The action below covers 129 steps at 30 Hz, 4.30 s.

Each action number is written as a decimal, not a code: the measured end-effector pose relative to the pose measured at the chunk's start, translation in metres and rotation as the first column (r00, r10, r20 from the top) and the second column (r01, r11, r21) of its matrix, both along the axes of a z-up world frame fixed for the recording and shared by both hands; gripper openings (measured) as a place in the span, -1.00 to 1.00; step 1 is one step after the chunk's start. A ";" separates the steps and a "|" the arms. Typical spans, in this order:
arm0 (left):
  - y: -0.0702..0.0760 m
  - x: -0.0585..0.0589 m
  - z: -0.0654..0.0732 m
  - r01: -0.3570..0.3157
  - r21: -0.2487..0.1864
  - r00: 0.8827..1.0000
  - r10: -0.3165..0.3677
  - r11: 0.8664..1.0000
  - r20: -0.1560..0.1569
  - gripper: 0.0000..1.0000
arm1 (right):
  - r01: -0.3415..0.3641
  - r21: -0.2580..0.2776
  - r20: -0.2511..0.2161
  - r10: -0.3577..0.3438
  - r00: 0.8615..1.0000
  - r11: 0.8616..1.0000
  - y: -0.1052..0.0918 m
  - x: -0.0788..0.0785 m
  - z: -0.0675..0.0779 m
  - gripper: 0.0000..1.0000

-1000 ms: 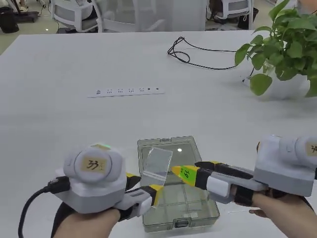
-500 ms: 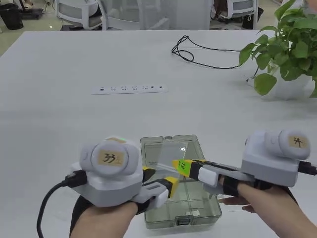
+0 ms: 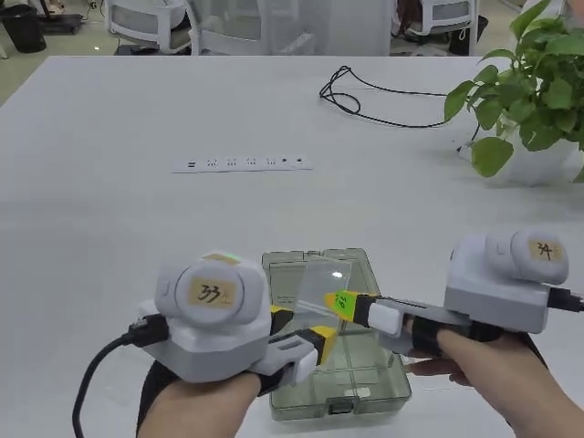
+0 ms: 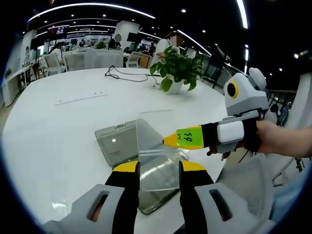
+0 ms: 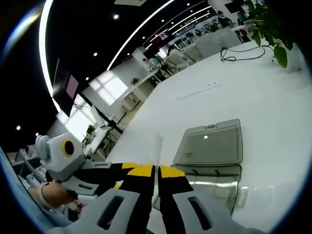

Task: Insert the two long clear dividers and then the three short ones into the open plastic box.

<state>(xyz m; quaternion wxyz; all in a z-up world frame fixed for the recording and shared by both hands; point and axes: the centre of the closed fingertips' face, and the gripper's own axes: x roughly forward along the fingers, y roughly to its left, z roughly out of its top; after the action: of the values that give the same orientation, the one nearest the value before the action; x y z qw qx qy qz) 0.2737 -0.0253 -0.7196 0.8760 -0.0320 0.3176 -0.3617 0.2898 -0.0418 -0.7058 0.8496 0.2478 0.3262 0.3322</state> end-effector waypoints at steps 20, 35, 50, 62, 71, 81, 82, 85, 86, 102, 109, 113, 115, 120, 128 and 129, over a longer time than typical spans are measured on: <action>0.005 -0.004 -0.004 0.053 -0.010 0.998 -0.053 0.999 0.031 -0.26 | -0.054 -0.083 -0.040 0.051 0.998 0.995 0.004 0.001 0.001 -0.97; 0.020 -0.007 -0.016 0.135 0.059 0.983 -0.141 0.989 0.114 0.65 | -0.082 -0.193 -0.108 0.062 0.992 0.978 -0.011 0.012 0.003 -0.97; 0.041 -0.018 -0.039 0.239 0.187 0.956 -0.265 0.953 0.129 1.00 | -0.115 -0.288 -0.310 0.021 0.950 0.951 -0.026 0.011 -0.017 -0.97; 0.041 -0.024 -0.048 0.251 0.171 0.955 -0.272 0.953 0.117 1.00 | -0.182 -0.387 -0.508 -0.045 0.860 0.904 -0.038 0.001 -0.039 -0.97; 0.043 -0.029 -0.051 0.254 0.159 0.955 -0.273 0.954 0.113 0.97 | -0.216 -0.422 -0.600 -0.092 0.794 0.881 -0.050 0.001 -0.060 -0.97; 0.044 -0.032 -0.055 0.256 0.147 0.956 -0.273 0.955 0.107 0.95 | -0.248 -0.466 -0.639 -0.128 0.758 0.849 -0.057 -0.002 -0.067 -0.97; 0.044 -0.032 -0.055 0.256 0.146 0.956 -0.273 0.955 0.106 0.94 | -0.251 -0.466 -0.642 -0.129 0.756 0.848 -0.057 -0.002 -0.067 -0.97; 0.044 -0.033 -0.056 0.253 0.140 0.958 -0.269 0.957 0.103 0.94 | -0.269 -0.475 -0.655 -0.133 0.744 0.838 -0.056 -0.004 -0.069 -0.97; 0.044 -0.033 -0.056 0.253 0.141 0.958 -0.268 0.957 0.103 0.94 | -0.280 -0.482 -0.655 -0.130 0.744 0.830 -0.057 -0.005 -0.070 -0.97; 0.051 -0.033 -0.061 0.234 0.136 0.965 -0.247 0.963 0.091 0.92 | -0.306 -0.506 -0.673 -0.147 0.725 0.806 -0.058 -0.004 -0.082 -0.97; 0.053 -0.033 -0.064 0.229 0.137 0.967 -0.242 0.964 0.085 0.91 | -0.312 -0.507 -0.679 -0.150 0.719 0.803 -0.057 -0.003 -0.087 -0.97; 0.053 -0.033 -0.065 0.227 0.137 0.968 -0.239 0.964 0.081 0.91 | -0.315 -0.511 -0.685 -0.158 0.711 0.799 -0.058 -0.002 -0.090 -0.97; 0.054 -0.033 -0.065 0.225 0.135 0.968 -0.237 0.965 0.080 0.90 | -0.315 -0.510 -0.687 -0.159 0.709 0.801 -0.058 -0.002 -0.091 -0.96; 0.056 -0.033 -0.067 0.223 0.139 0.969 -0.235 0.965 0.074 0.90 | -0.318 -0.505 -0.697 -0.162 0.698 0.803 -0.058 -0.001 -0.092 -0.96; 0.056 -0.033 -0.069 0.221 0.138 0.970 -0.232 0.965 0.069 0.89 | -0.322 -0.503 -0.707 -0.167 0.687 0.802 -0.057 -0.002 -0.092 -0.96; 0.056 -0.033 -0.069 0.221 0.139 0.970 -0.232 0.965 0.070 0.89 | -0.321 -0.503 -0.708 -0.169 0.686 0.802 -0.057 -0.002 -0.093 -0.96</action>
<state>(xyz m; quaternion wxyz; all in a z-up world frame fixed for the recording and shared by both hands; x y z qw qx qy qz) 0.2409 0.0311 -0.7890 0.8418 0.0774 0.3044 -0.4390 0.2875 -0.0985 -0.7983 0.6680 0.0661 0.7306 0.1252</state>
